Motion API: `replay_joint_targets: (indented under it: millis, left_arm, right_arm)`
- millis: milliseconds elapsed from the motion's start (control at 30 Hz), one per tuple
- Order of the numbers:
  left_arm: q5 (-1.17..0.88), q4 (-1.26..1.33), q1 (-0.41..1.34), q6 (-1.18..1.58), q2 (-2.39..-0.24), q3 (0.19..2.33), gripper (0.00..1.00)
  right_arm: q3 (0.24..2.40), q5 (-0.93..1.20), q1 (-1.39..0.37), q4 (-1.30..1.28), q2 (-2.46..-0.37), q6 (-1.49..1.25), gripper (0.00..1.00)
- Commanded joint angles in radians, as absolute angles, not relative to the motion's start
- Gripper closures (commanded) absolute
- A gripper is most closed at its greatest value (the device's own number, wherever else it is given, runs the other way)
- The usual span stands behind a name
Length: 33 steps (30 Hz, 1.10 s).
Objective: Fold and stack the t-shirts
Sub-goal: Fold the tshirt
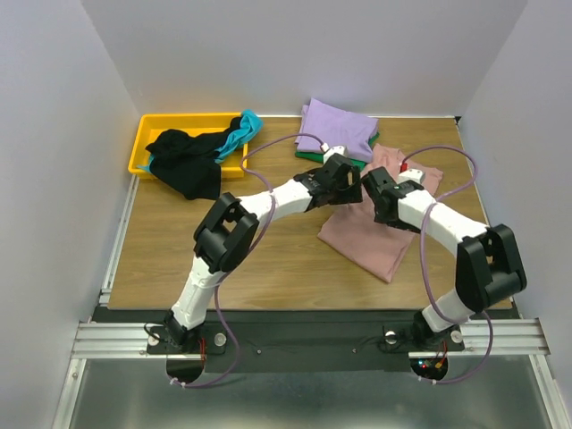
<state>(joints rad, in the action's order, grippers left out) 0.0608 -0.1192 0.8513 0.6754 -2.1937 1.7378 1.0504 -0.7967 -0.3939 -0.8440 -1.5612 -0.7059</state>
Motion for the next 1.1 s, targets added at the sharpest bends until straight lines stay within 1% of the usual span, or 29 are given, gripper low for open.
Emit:
replay_joint_targets:
  millis: [0,100,133,200,267,333,433,533,567,667,700,767,800,833,867,933,967,1033,1067]
  left_arm:
    - [0.080,-0.094,0.850,0.638,-2.005,1.652,0.09]
    - [0.084,-0.052,0.848,0.643,-1.895,1.502,0.05]
    - [0.084,-0.040,0.848,0.652,-1.866,1.458,0.05]
    - [0.072,-0.011,0.848,0.660,-1.783,1.324,0.05]
    - [0.054,0.041,0.850,0.689,-1.717,1.197,0.05]
    - [0.020,0.080,0.848,0.702,-1.691,1.132,0.05]
    - [-0.046,0.089,0.848,0.721,-1.690,1.083,0.05]
    - [-0.081,0.141,0.848,0.741,-1.706,1.031,0.10]
    - [-0.093,0.156,0.848,0.739,-1.722,1.026,0.13]
    - [-0.100,0.156,0.848,0.738,-1.764,1.042,0.16]
    - [-0.101,0.158,0.850,0.739,-1.775,1.052,0.19]
    - [-0.104,0.166,0.848,0.738,-1.804,1.068,0.24]
    - [-0.104,0.164,0.848,0.735,-1.816,1.072,0.28]
    - [-0.106,0.164,0.848,0.733,-1.827,1.077,0.30]
    - [-0.112,0.161,0.848,0.730,-1.847,1.087,0.34]
    - [-0.103,0.153,0.848,0.733,-1.871,1.095,0.37]
    - [-0.092,0.150,0.848,0.741,-1.876,1.097,0.40]
    - [-0.087,0.150,0.848,0.752,-1.884,1.095,0.42]
    - [-0.083,0.153,0.848,0.753,-1.891,1.095,0.44]
  right_arm:
    - [1.055,-0.773,-0.391,-0.819,-1.413,-0.683,0.00]
    - [1.026,-0.671,-0.391,-0.816,-1.335,-0.629,0.00]
    - [1.013,-0.594,-0.391,-0.810,-1.312,-0.609,0.00]
    - [0.954,-0.511,-0.391,-0.782,-1.243,-0.562,0.00]
    - [0.919,-0.366,-0.397,-0.738,-1.197,-0.561,0.00]
    - [0.873,-0.242,-0.400,-0.724,-1.129,-0.584,0.00]
    - [0.798,-0.142,-0.400,-0.713,-1.054,-0.633,0.00]
    - [0.698,-0.080,-0.402,-0.713,-1.016,-0.683,0.01]
    - [0.677,-0.081,-0.402,-0.719,-1.008,-0.715,0.01]
    - [0.620,-0.074,-0.402,-0.721,-0.980,-0.765,0.03]
    - [0.612,-0.074,-0.402,-0.722,-0.974,-0.776,0.09]
    - [0.595,-0.092,-0.403,-0.729,-0.959,-0.791,0.14]
    - [0.592,-0.103,-0.402,-0.733,-0.956,-0.799,0.21]
    - [0.588,-0.116,-0.402,-0.739,-0.953,-0.807,0.23]
    - [0.577,-0.121,-0.402,-0.745,-0.953,-0.821,0.25]
    - [0.566,-0.139,-0.402,-0.749,-0.959,-0.854,0.25]
    - [0.568,-0.146,-0.402,-0.749,-0.963,-0.870,0.25]
    - [0.551,-0.164,-0.402,-0.749,-0.980,-0.899,0.27]
    - [0.548,-0.161,-0.402,-0.749,-0.988,-0.911,0.28]
